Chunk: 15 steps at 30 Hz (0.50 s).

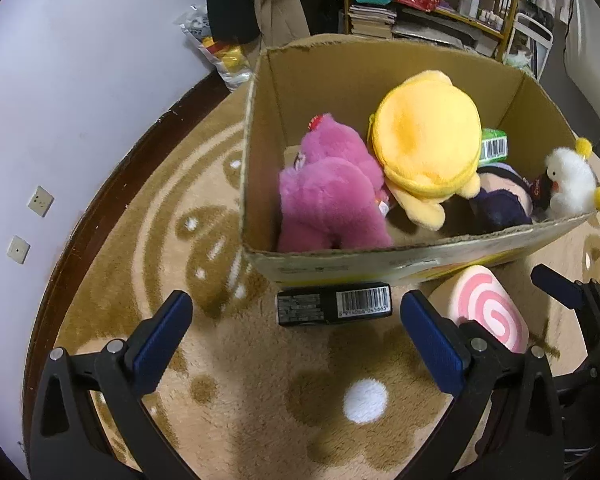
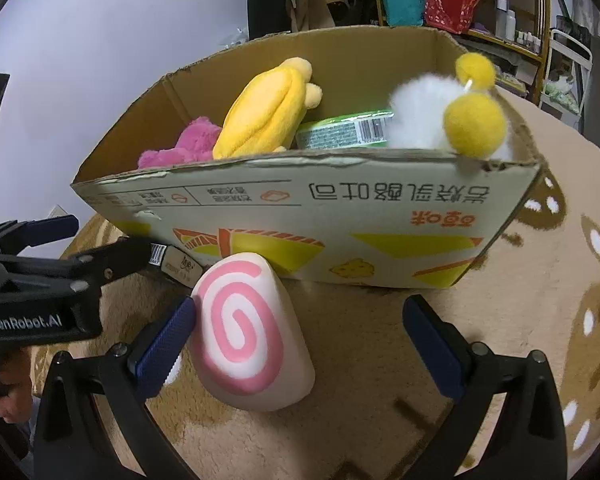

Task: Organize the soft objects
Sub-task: 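Close the left tool on the black barcode box while the right tool grasps the pink swirl cushion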

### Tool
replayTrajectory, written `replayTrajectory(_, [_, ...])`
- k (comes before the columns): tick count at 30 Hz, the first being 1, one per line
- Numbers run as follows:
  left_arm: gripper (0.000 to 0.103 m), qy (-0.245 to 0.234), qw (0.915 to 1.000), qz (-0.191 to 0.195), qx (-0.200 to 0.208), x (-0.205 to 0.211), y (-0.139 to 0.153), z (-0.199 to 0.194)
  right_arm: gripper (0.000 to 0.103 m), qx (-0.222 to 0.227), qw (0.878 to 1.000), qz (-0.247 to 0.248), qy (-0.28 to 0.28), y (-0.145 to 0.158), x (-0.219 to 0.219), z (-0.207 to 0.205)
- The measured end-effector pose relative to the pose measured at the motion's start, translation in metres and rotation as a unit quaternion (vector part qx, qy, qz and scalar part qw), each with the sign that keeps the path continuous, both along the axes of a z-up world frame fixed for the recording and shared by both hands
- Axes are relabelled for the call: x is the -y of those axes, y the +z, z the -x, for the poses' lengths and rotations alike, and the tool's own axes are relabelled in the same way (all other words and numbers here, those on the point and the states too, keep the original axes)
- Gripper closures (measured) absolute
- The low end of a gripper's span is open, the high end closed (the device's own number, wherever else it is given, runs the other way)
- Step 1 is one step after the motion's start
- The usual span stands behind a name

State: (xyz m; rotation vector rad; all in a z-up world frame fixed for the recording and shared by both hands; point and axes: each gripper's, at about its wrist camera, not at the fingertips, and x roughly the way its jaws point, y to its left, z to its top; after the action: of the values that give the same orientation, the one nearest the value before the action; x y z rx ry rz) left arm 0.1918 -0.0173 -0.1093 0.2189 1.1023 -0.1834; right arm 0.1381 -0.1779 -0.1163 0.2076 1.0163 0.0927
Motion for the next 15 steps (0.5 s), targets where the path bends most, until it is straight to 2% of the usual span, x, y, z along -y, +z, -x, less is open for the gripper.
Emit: replayTrajectory(15, [0.000, 0.004, 0.9996, -0.007, -0.027, 0.005, -0.023, -0.013, 0.000, -0.020, 0.999, -0.028, 0.007, -0.017, -0.001, -0.010])
